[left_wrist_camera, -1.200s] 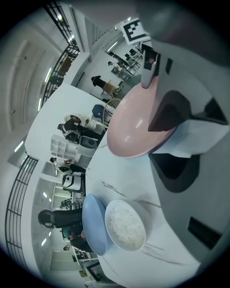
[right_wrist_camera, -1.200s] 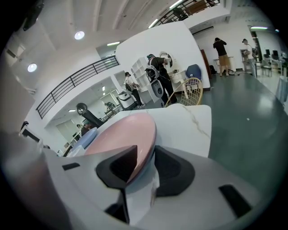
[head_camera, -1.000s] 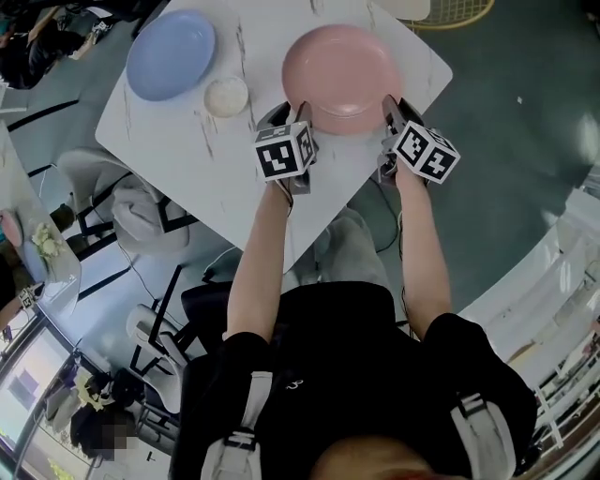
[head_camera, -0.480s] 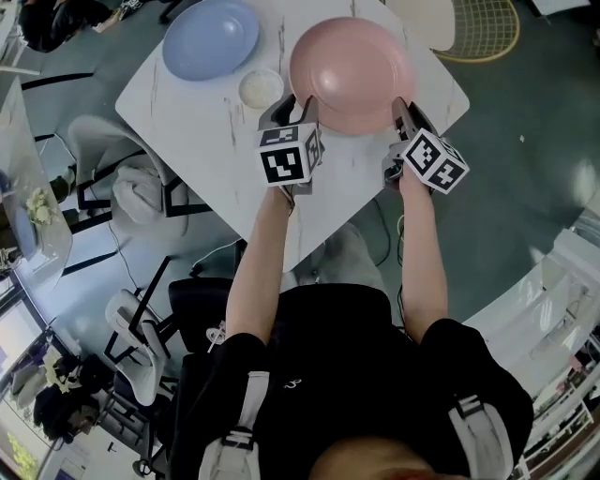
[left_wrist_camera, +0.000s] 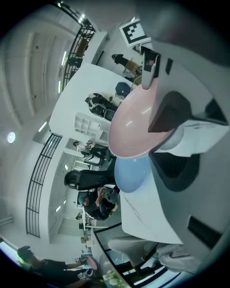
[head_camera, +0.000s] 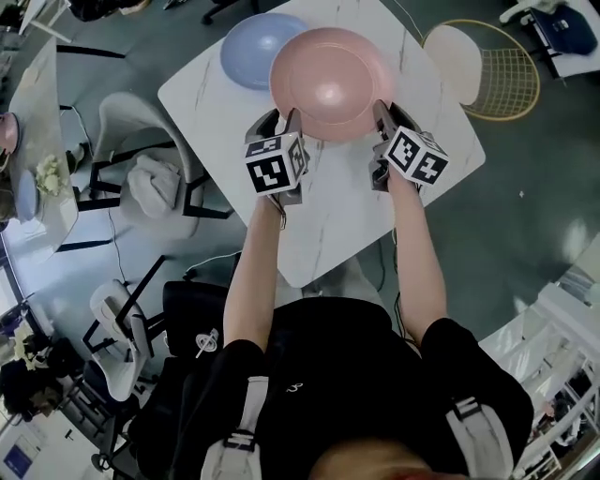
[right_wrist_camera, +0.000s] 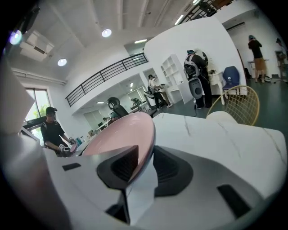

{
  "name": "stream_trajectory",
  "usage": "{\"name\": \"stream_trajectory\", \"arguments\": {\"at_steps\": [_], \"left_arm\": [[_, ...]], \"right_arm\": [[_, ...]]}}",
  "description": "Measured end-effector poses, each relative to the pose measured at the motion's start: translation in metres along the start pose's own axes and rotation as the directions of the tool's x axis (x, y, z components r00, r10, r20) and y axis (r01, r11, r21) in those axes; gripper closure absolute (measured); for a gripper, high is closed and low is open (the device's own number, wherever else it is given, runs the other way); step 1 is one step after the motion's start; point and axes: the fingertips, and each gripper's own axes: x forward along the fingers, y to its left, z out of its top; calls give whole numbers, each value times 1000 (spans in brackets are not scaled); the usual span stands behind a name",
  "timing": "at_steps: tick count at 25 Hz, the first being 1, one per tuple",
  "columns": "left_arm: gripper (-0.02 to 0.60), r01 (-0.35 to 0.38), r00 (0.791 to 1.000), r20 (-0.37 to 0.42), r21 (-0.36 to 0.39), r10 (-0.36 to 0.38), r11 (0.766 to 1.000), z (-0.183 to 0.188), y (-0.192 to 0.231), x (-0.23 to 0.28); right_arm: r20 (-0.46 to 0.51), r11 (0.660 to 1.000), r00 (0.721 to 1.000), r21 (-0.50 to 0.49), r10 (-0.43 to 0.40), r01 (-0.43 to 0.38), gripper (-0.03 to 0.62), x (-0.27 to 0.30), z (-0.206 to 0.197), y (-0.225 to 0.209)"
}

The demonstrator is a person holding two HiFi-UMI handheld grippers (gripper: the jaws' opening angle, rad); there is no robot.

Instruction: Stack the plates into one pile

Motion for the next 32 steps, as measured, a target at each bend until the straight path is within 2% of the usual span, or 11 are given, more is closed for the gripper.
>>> {"name": "stream_trajectory", "arguments": {"at_steps": [6,11,19,26,32], "left_arm": [[426,-53,998,19,-45,54,998,20,62,-1],[426,-50,998,19,-80,51,996,30,100,16],[419,-36,999,-11,-79,35,996,48,141,58],[417,-31,999,-39,-91,28,995,50,163,80],[410,43,999,-21,-146,-46,988,46,169,94]], "right_arm": [[-48,997,997,-61,53,-55,478,50,1,55],[-106,991,994,-125,25,-38,473,88,-6,75],[-179,986,984,-164,-10,-20,471,152,-6,89],[-270,975,961,-223,-69,7,461,183,-20,91],[-282,974,956,-224,-85,21,433,187,-30,86]]}}
